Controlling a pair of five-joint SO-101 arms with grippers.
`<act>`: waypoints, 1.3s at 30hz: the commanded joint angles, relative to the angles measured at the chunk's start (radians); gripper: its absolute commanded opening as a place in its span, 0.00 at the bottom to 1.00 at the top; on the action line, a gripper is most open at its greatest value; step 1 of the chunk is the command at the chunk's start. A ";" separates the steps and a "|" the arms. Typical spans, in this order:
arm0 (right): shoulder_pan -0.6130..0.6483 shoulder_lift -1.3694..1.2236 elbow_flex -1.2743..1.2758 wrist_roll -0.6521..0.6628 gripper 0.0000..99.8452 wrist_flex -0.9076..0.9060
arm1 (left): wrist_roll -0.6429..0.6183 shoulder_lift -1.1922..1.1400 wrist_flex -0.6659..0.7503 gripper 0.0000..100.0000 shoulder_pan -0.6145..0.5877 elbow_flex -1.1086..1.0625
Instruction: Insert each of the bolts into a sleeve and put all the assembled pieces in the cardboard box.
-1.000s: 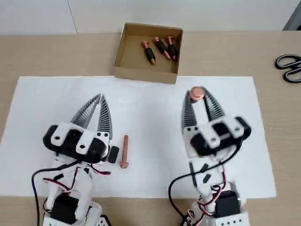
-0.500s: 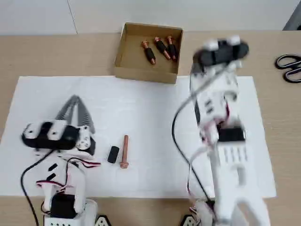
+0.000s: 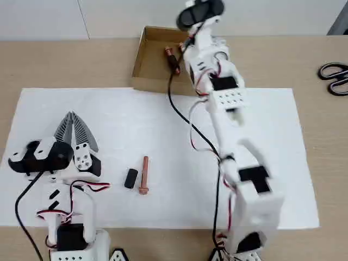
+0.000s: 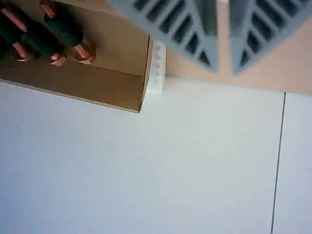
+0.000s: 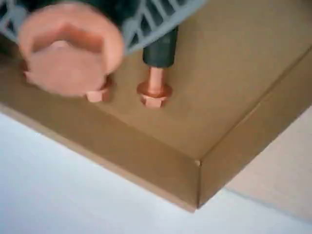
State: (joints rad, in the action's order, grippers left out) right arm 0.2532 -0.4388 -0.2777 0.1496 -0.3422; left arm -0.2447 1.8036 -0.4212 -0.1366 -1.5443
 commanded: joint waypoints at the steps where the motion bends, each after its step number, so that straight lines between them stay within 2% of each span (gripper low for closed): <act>1: 0.004 -0.134 -0.233 0.015 0.00 0.001 | -0.002 0.012 0.002 0.01 -0.006 0.005; 18: 0.022 -0.734 -0.850 0.017 0.01 -0.001 | 0.000 0.012 0.002 0.01 -0.002 0.005; 25: 0.016 -0.823 -0.885 0.017 0.02 -0.002 | 0.000 0.012 0.002 0.01 -0.002 0.005; 31: 0.022 -0.823 -0.887 0.017 0.16 -0.120 | 0.000 0.012 0.002 0.01 -0.002 0.005; 39: 0.021 -0.822 -0.937 0.017 0.15 -0.142 | 0.000 0.012 0.002 0.01 -0.003 0.005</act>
State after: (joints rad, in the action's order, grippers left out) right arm 0.2670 -1.2843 -1.1477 0.1573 -0.4772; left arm -0.2447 1.8036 -0.4212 -0.1366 -1.5443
